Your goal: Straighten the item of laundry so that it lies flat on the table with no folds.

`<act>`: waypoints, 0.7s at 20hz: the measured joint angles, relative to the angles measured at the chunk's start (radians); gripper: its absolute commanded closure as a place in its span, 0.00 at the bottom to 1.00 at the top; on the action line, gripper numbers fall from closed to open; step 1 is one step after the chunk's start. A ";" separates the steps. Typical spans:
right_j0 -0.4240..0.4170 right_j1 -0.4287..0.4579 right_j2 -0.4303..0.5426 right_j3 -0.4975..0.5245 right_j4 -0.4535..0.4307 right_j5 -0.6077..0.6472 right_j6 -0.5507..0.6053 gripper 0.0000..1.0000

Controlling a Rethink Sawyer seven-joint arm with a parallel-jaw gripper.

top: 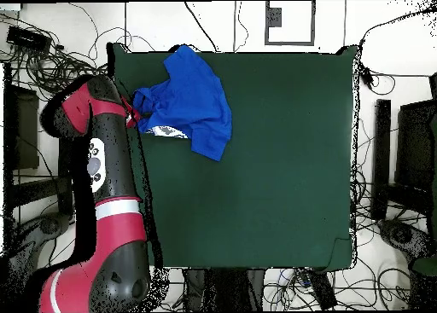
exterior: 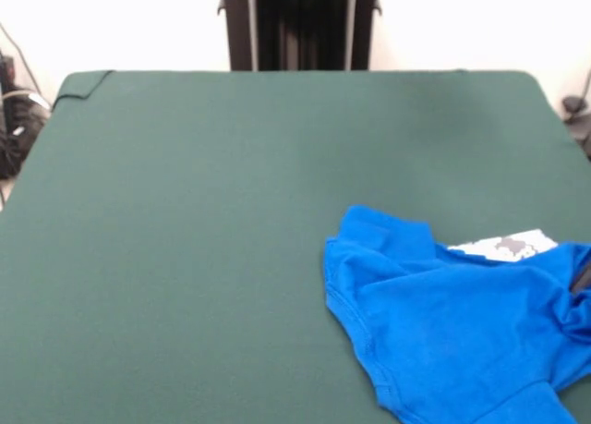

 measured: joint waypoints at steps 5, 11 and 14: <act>-0.016 -0.003 0.010 0.004 0.037 0.001 0.000 0.00; -0.087 -0.026 0.067 0.031 0.156 0.013 0.000 0.00; -0.105 -0.051 0.069 0.074 0.166 0.011 0.000 0.00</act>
